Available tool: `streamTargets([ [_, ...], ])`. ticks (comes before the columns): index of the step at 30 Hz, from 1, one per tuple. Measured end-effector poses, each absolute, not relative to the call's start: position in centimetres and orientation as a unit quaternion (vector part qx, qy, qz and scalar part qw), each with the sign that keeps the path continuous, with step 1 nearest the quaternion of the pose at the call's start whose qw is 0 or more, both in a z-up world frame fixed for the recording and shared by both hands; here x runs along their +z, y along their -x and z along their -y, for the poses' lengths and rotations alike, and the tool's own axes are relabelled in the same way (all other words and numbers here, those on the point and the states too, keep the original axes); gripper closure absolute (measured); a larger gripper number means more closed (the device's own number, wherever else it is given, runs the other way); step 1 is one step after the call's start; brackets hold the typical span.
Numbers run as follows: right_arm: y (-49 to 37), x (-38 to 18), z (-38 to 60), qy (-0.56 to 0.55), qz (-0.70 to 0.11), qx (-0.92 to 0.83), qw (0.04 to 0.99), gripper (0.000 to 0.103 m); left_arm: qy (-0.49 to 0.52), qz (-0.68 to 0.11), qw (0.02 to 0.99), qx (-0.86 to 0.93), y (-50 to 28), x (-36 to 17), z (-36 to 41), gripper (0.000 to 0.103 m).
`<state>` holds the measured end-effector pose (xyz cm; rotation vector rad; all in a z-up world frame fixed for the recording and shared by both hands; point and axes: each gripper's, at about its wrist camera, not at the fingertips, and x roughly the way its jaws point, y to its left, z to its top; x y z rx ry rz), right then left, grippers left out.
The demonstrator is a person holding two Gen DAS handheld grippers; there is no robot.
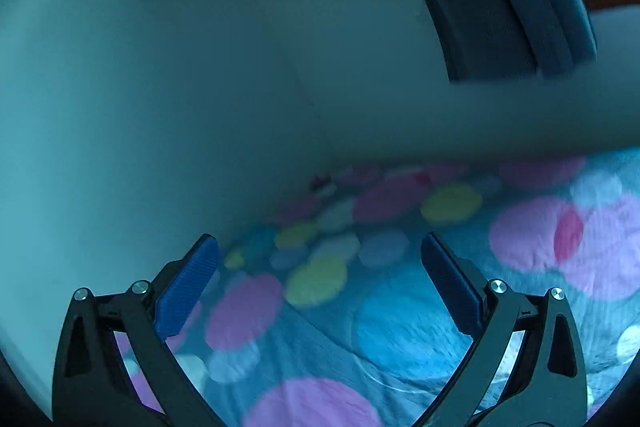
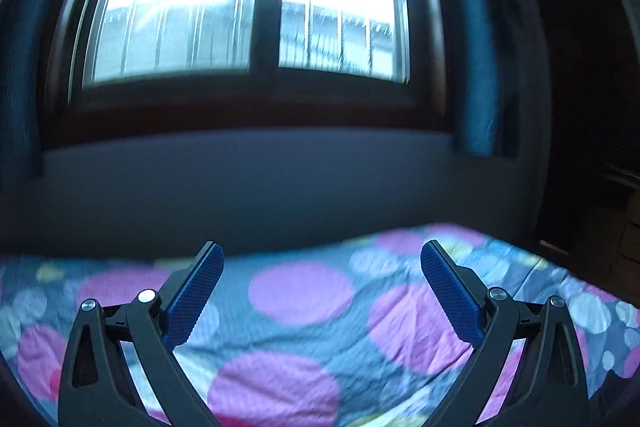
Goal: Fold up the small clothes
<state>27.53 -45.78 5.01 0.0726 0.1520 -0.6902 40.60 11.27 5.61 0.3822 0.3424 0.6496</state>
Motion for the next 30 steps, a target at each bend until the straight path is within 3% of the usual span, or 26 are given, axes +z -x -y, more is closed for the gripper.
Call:
streamTargets([
  [2, -24.7, 7.5, 44.7, -0.034, -0.037, -0.337, 0.940, 0.005, -0.180, -0.167, 0.928, 0.281, -37.8, 7.6, -10.8, 0.002],
  [4, -21.8, 8.2, 43.2, -0.049, -0.057, -0.300, 0.951, 0.005, -0.173, -0.185, 0.939, 0.232, -33.6, 8.1, -9.4, 0.002],
  [9, -16.2, 1.6, 38.5, -0.110, -0.280, -0.130, 0.945, 0.005, -0.113, -0.284, 0.948, 0.089, -22.1, 3.6, -5.5, 0.002],
  [12, -12.5, -2.3, 35.3, -0.121, -0.349, -0.077, 0.926, 0.005, -0.097, -0.328, 0.939, 0.041, -16.2, 0.3, -3.0, 0.002],
  [20, -2.5, -3.9, 31.7, -0.135, -0.368, -0.051, 0.919, 0.005, -0.108, -0.342, 0.933, -0.030, -6.3, -1.7, 2.2, 0.002],
  [30, 1.0, -4.3, 30.0, -0.140, -0.390, -0.050, 0.909, 0.005, -0.103, -0.335, 0.936, -0.031, -1.4, -0.1, 3.7, 0.002],
])
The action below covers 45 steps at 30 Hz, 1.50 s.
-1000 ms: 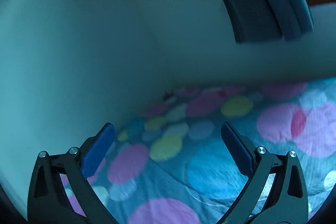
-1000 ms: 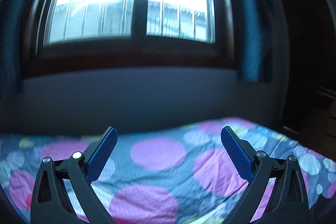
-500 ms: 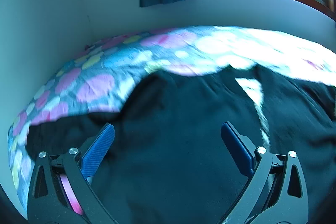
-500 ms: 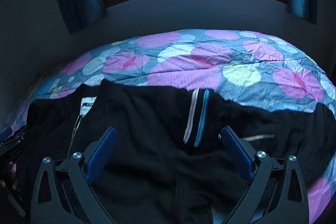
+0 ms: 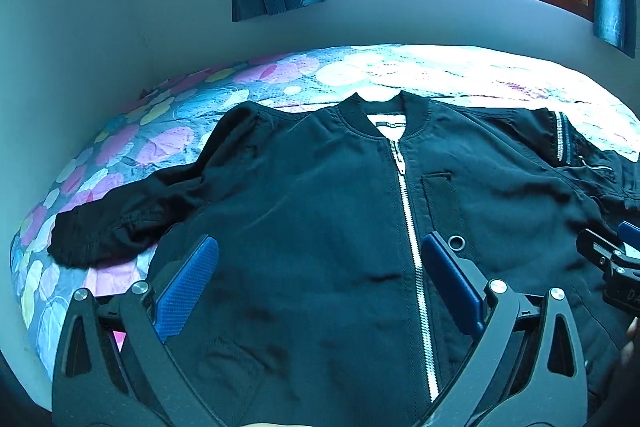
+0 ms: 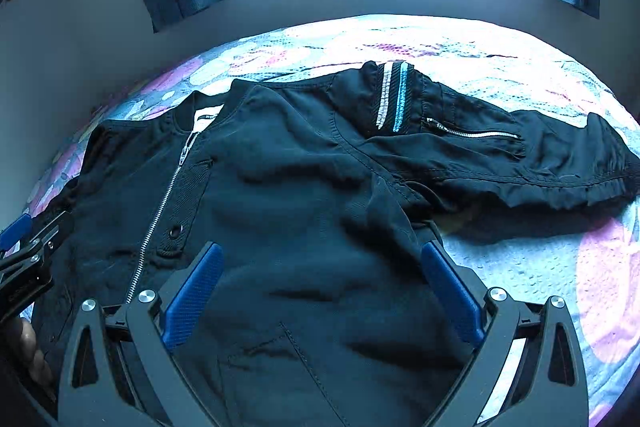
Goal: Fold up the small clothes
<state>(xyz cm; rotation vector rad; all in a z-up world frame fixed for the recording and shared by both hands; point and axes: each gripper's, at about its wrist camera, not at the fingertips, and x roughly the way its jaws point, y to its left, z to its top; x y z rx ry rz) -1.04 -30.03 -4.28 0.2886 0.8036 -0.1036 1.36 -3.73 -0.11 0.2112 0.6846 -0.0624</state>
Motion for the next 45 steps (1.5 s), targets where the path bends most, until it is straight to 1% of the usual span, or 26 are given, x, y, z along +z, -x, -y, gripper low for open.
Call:
streamTargets([
  [9, 1.9, -3.7, 29.0, -0.118, -0.380, -0.056, 0.916, 0.005, -0.087, -0.349, 0.933, -0.028, -0.5, 0.1, 3.6, 0.002],
  [15, 1.9, -3.9, 28.6, -0.108, -0.384, -0.059, 0.915, 0.005, -0.061, -0.338, 0.939, -0.023, 0.0, 0.4, 2.8, 0.002],
  [21, 2.2, -3.7, 28.4, -0.104, -0.381, -0.062, 0.917, 0.005, -0.067, -0.334, 0.940, -0.023, 0.3, 0.9, 3.0, 0.002],
  [26, 2.3, -3.6, 28.5, -0.106, -0.380, -0.062, 0.917, 0.005, -0.061, -0.349, 0.935, -0.030, 0.4, 0.9, 2.9, 0.002],
  [45, 2.3, -3.6, 28.4, -0.103, -0.381, -0.060, 0.917, 0.005, -0.065, -0.365, 0.928, -0.037, 0.6, 0.4, 3.3, 0.002],
])
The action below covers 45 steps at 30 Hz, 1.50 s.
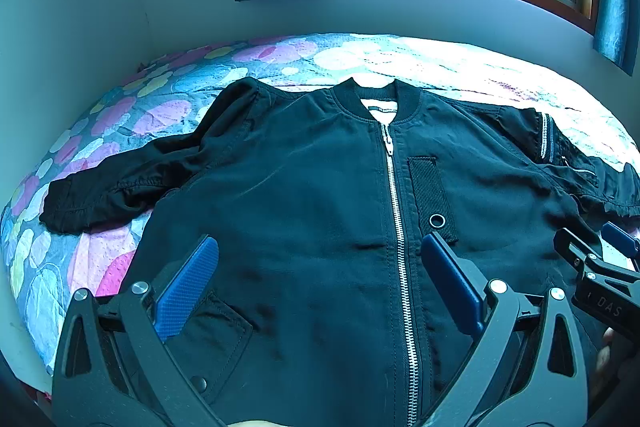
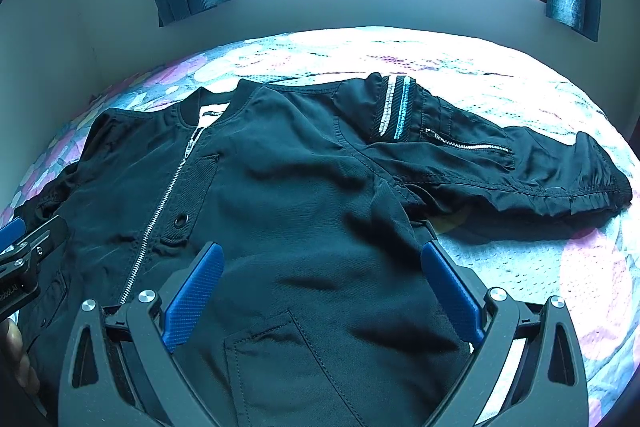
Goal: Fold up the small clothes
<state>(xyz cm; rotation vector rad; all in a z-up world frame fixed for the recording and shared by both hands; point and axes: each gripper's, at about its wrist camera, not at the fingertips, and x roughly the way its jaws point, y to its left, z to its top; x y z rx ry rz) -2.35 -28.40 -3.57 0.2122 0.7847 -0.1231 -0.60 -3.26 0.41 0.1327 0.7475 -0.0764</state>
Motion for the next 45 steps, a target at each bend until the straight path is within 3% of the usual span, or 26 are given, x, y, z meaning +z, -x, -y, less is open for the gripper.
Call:
streamTargets([
  [45, 2.2, -4.3, 28.0, -0.098, -0.394, -0.053, 0.912, 0.005, -0.032, -0.378, 0.924, -0.040, 0.5, 0.0, 2.4, 0.002],
])
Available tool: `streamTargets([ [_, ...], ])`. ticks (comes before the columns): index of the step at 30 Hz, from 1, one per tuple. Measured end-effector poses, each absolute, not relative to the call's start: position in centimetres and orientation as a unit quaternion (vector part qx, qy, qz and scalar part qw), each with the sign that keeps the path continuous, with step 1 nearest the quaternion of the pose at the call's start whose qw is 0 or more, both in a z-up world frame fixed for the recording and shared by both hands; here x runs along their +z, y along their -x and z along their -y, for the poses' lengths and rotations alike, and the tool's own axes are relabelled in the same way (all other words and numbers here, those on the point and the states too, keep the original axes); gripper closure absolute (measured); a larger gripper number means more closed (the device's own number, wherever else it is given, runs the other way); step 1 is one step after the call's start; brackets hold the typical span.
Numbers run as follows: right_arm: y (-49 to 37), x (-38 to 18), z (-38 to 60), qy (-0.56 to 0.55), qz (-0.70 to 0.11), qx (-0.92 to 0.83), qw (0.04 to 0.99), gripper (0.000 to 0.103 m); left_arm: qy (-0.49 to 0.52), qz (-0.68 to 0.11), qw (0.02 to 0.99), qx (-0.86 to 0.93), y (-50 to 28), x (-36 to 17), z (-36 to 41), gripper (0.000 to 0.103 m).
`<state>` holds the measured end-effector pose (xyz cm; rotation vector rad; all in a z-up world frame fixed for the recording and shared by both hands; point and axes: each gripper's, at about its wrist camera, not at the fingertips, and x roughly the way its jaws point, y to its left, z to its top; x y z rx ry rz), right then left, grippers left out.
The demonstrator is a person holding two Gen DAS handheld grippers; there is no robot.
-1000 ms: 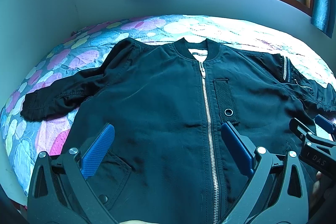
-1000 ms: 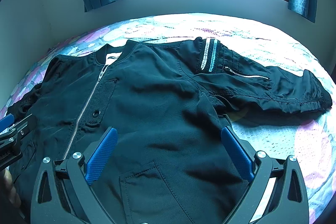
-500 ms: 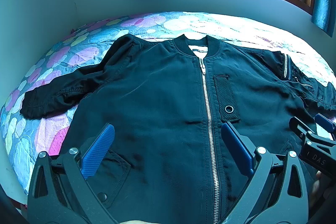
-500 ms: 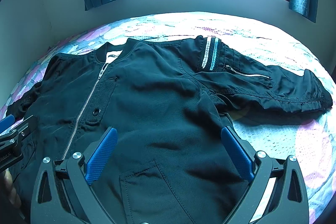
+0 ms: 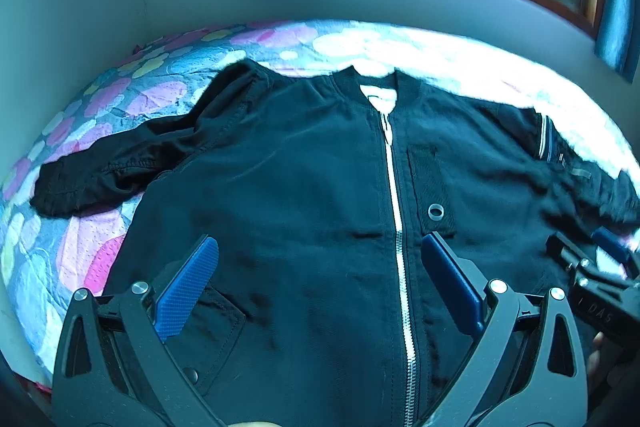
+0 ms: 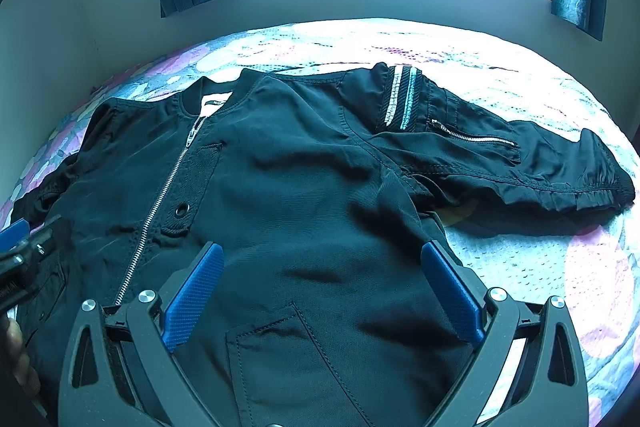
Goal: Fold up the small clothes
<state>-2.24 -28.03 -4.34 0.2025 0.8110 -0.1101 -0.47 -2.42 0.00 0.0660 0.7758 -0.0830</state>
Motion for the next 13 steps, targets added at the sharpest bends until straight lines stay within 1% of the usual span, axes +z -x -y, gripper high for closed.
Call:
streamTargets([
  [5, 2.03, -4.46, 28.13, -0.096, -0.397, -0.050, 0.911, 0.005, -0.043, -0.357, 0.933, -0.027, 0.12, 0.65, 1.97, 0.002],
  [13, 1.95, -4.41, 28.35, -0.097, -0.399, -0.050, 0.911, 0.005, -0.037, -0.379, 0.925, -0.023, -0.15, 0.24, 1.96, 0.002],
])
